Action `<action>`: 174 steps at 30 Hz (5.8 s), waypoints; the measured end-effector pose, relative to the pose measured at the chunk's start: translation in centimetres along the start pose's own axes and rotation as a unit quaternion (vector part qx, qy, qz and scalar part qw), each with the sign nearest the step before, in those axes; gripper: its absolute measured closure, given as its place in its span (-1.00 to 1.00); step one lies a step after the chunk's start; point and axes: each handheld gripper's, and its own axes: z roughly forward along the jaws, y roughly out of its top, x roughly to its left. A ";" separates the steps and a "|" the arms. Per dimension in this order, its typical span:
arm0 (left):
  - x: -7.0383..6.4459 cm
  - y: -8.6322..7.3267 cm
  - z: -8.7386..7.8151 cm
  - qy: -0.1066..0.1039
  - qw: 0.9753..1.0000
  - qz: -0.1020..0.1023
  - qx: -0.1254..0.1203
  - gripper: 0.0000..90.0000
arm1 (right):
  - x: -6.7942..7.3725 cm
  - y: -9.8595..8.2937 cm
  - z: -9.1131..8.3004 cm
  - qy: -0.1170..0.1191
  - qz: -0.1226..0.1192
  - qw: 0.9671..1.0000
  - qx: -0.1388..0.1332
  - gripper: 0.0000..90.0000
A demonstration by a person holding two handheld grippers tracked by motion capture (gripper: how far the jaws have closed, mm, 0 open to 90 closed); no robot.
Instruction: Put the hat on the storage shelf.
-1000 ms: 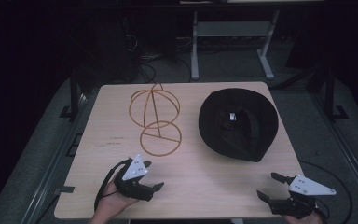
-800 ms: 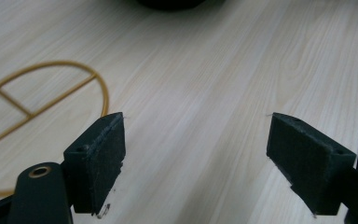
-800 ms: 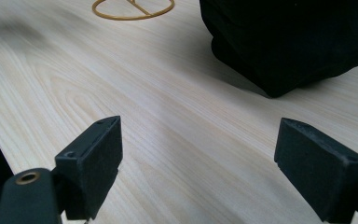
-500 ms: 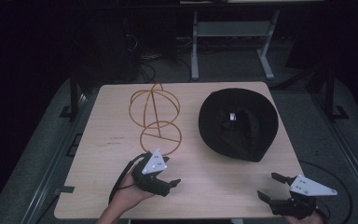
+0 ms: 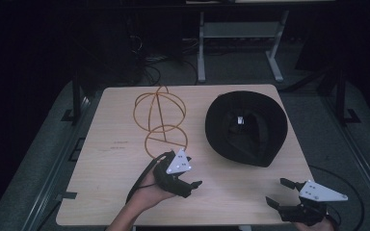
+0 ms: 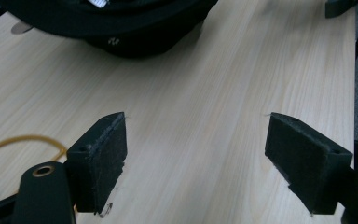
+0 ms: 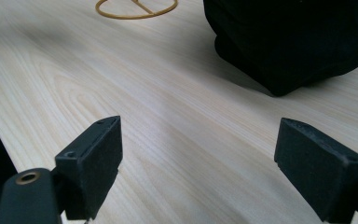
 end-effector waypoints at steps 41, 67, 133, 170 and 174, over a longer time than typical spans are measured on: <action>0.9 7.4 6.2 -0.020 0.998 0.062 0.017 -0.57 | -0.1 0.2 0.1 0.019 0.004 1.000 -0.008 -0.67; 0.5 7.8 9.3 0.016 0.990 0.131 0.044 0.42 | -0.3 0.3 -0.1 0.018 0.002 1.000 -0.017 -0.65; -1.2 7.0 2.3 -0.128 0.986 0.050 -0.091 0.90 | -3.1 2.0 3.1 0.017 -0.002 0.998 -0.064 0.31; 0.0 5.6 0.6 -0.084 0.993 0.038 -0.079 0.71 | -2.3 3.9 1.1 0.008 -0.031 0.995 -0.092 1.00; 0.2 5.5 0.5 -0.082 0.993 0.035 -0.078 0.65 | -2.3 4.0 1.1 0.009 -0.032 0.995 -0.094 1.00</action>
